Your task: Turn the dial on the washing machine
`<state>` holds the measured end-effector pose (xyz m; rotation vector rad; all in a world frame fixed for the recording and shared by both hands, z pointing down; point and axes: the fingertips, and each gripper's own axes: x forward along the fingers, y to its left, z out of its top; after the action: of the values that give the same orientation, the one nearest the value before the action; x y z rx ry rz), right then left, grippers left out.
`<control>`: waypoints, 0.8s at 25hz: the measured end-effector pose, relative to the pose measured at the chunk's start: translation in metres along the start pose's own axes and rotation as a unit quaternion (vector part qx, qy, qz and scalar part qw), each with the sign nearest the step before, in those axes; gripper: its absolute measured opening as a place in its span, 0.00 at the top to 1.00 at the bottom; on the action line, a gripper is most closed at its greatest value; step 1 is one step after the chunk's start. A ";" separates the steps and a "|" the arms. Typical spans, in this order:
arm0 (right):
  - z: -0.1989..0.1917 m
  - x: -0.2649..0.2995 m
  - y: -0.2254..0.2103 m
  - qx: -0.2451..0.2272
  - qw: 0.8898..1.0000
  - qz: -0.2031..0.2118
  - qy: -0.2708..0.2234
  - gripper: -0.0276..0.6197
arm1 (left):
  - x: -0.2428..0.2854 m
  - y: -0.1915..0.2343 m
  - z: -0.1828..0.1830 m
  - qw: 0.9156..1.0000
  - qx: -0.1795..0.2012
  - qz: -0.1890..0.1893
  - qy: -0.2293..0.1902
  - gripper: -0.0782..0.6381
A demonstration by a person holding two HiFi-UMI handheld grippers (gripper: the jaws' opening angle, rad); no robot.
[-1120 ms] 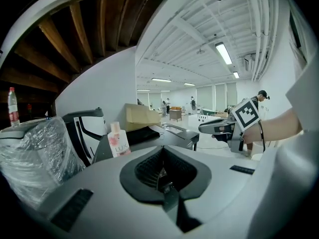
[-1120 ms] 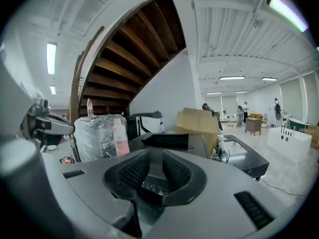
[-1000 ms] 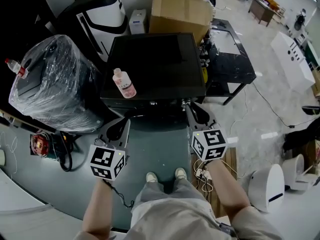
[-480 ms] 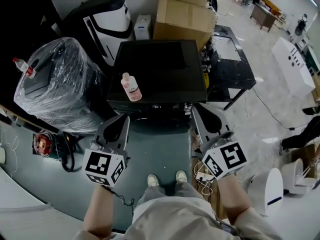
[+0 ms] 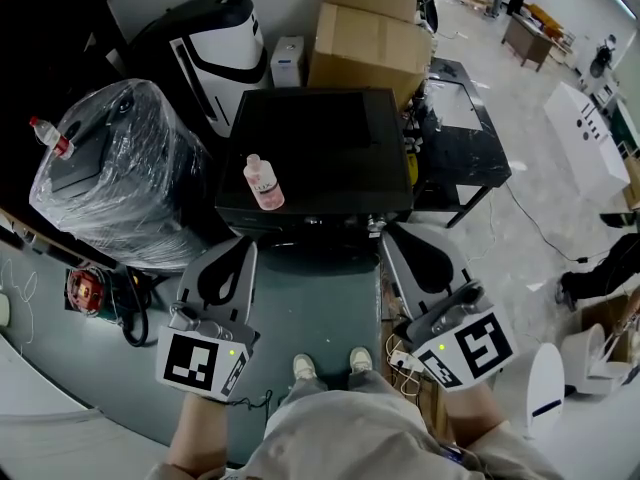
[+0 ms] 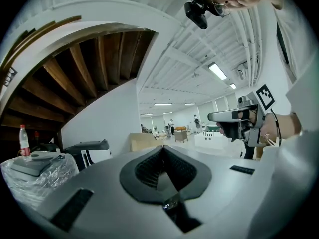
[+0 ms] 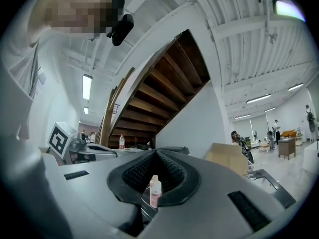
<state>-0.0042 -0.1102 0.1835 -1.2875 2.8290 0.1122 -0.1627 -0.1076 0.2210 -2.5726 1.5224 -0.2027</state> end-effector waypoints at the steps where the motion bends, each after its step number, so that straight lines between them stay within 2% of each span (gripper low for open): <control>1: 0.002 -0.001 0.001 -0.008 1.000 -0.001 -0.001 0.91 | 0.000 -0.002 0.002 1.000 -0.001 -0.001 -0.002 0.86; 5: 0.005 -0.003 0.004 -0.046 0.999 -0.008 0.002 0.91 | 0.003 -0.007 0.001 1.000 0.007 -0.010 0.003 0.86; 13: -0.001 -0.008 0.009 -0.038 0.999 0.007 0.010 0.91 | -0.005 -0.004 0.006 1.000 0.006 0.000 0.000 0.86; 20: -0.001 -0.004 0.006 -0.013 1.000 0.011 0.013 0.91 | -0.007 -0.013 0.010 1.000 0.007 -0.011 0.005 0.86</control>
<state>-0.0060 -0.1037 0.1851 -1.2715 2.8734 0.1352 -0.1533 -0.0947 0.2133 -2.5822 1.4913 -0.2273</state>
